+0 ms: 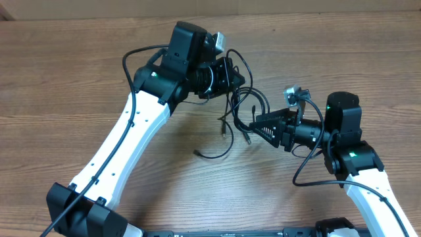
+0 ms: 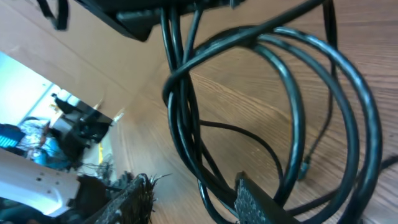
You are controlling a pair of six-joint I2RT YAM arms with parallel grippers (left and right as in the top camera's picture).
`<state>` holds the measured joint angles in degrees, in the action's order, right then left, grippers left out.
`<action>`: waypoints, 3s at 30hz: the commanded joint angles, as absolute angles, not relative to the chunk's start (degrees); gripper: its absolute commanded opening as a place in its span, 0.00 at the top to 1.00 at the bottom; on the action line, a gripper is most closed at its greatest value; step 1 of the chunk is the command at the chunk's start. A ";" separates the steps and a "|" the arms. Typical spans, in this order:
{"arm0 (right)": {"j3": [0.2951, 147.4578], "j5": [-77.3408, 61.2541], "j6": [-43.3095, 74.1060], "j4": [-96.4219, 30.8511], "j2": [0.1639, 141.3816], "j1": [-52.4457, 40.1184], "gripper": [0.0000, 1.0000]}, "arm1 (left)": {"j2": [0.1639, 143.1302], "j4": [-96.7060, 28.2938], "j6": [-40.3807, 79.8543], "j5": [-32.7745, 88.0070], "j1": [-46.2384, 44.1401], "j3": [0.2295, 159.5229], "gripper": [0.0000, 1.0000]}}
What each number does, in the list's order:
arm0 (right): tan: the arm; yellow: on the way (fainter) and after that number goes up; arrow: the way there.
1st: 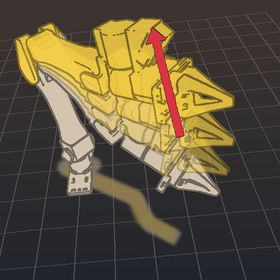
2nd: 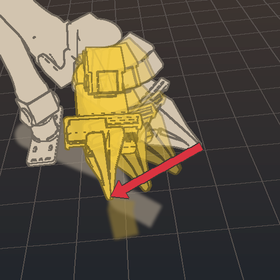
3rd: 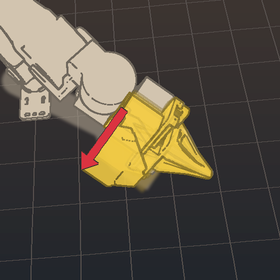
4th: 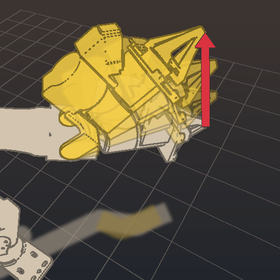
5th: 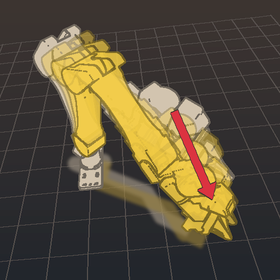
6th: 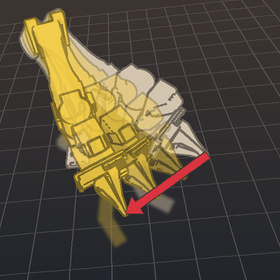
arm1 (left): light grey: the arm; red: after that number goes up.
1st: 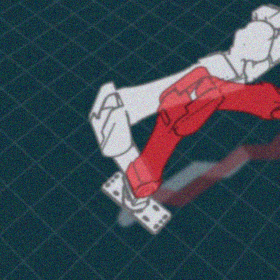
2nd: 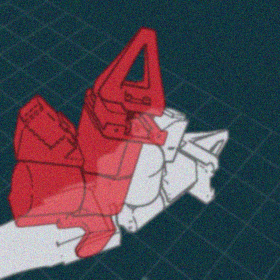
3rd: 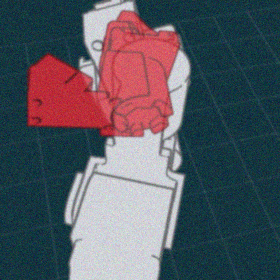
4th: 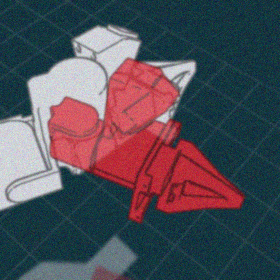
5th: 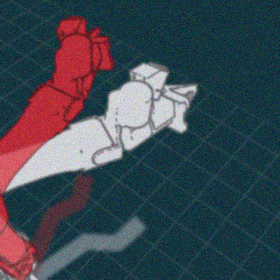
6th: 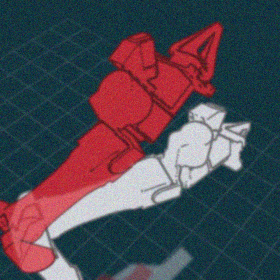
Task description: Untangle cables
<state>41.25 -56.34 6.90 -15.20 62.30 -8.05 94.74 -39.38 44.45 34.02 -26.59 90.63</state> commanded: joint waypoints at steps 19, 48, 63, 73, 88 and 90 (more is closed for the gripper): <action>42.46 -49.52 1.41 -16.86 61.80 -12.32 0.79 | 93.67 -34.44 52.53 31.29 -31.90 91.33 0.96; 42.48 -66.78 25.06 12.58 61.73 -12.25 0.96 | 93.69 -42.85 47.83 24.01 -31.92 91.33 0.96; 42.48 -63.24 37.76 32.60 61.73 -12.25 0.96 | 93.69 -51.81 42.68 24.16 -33.01 91.33 0.96; 42.48 -62.43 47.24 42.87 61.73 -12.25 0.96 | 93.69 -54.98 41.12 18.59 -33.78 91.33 0.96; 42.46 -72.90 51.00 31.51 61.73 -12.27 0.96 | 93.69 -49.54 41.67 19.05 -32.01 91.33 0.96; 42.46 -74.26 50.94 27.51 61.73 -12.27 0.96 | 93.69 -48.51 43.07 19.09 -31.35 91.33 0.96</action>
<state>41.30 -70.76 50.43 29.34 62.28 -12.14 94.72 -49.60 42.87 19.29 -32.64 90.80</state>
